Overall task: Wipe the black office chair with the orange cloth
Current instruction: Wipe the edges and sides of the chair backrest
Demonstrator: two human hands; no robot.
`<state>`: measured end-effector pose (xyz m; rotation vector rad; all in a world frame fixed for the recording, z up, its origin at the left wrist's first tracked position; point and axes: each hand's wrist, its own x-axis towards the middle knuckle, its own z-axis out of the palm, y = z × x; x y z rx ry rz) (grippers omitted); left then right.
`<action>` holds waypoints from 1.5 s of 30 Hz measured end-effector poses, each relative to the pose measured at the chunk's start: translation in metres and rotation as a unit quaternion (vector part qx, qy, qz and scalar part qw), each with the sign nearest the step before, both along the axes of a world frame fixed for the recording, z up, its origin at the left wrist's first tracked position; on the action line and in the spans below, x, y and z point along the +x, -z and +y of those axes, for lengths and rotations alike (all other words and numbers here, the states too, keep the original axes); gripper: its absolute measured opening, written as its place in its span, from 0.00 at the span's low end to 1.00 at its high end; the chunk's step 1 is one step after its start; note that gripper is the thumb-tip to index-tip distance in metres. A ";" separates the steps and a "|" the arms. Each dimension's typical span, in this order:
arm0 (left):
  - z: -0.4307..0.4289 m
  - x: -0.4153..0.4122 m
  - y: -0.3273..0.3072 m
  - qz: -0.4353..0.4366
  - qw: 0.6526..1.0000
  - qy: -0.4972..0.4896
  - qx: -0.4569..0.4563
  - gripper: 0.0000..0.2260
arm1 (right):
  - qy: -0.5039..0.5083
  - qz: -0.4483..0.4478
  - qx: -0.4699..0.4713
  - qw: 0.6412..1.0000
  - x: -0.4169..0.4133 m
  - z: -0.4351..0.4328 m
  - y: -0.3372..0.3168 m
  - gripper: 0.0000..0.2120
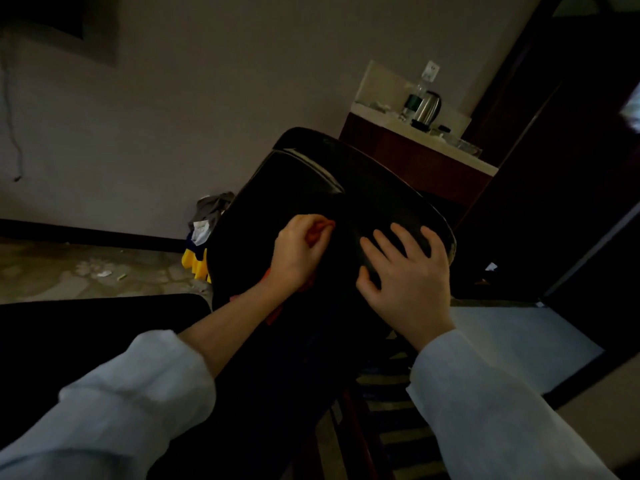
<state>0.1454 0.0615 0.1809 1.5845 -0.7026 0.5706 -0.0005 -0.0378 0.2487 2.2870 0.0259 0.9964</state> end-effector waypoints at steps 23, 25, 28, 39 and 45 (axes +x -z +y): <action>-0.017 -0.004 -0.048 -0.033 0.997 0.029 0.069 0.07 | -0.024 -0.014 0.037 0.999 0.005 -0.004 -0.002 0.20; -0.009 -0.024 -0.031 -0.063 0.996 0.037 0.047 0.07 | -0.026 -0.006 0.038 0.999 0.002 -0.003 -0.002 0.20; 0.005 -0.037 -0.001 -0.090 0.994 0.067 0.019 0.10 | -0.029 0.006 0.039 0.999 0.000 -0.002 -0.003 0.19; -0.002 -0.009 -0.003 0.148 0.987 -0.060 0.003 0.07 | 0.012 0.024 0.030 0.999 -0.025 -0.003 0.003 0.26; 0.000 -0.059 -0.034 -0.011 0.999 0.030 0.016 0.06 | 0.011 0.005 0.032 0.999 -0.036 0.003 0.009 0.30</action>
